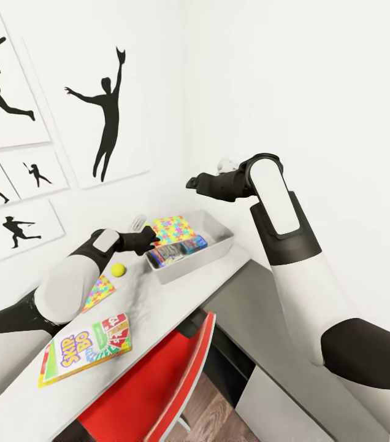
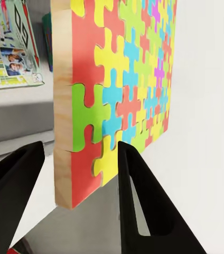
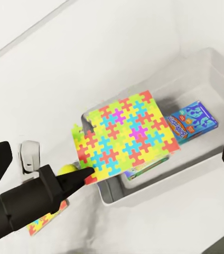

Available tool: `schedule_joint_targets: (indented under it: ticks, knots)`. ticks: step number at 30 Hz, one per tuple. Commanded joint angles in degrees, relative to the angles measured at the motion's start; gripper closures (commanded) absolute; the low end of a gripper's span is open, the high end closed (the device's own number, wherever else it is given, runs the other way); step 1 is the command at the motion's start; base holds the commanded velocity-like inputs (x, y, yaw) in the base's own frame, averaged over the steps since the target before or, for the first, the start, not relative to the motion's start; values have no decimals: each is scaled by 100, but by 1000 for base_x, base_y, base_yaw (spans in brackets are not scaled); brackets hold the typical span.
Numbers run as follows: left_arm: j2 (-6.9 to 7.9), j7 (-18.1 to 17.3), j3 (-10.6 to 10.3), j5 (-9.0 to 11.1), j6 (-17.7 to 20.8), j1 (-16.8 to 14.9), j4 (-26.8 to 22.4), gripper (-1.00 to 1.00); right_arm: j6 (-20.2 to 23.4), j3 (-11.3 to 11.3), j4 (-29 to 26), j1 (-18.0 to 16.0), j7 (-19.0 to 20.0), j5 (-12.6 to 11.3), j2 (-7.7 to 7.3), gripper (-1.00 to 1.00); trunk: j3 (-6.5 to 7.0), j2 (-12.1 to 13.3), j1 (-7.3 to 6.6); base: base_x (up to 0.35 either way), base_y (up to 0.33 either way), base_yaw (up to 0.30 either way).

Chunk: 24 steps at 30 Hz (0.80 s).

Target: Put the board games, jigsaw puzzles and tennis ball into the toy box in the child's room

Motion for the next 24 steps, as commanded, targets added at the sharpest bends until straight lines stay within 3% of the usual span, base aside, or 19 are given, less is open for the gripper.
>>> schedule_joint_targets:
  ticks: [1,7,24]
  knots:
    - [1,5,10,73,40,-3,-47,100,17,3,-3,-8,-59,-49,1,-100,-22,-13,3,0,0,0]
    - [7,-8,6,383,299,-3,-436,100,19,5,-3,-5,-59,-55,6,-100,-78,-13,3,0,0,0]
    - [63,-7,-4,422,456,-6,-679,100,28,8,-37,0,-59,-66,9,-100,-237,-13,3,0,0,0]
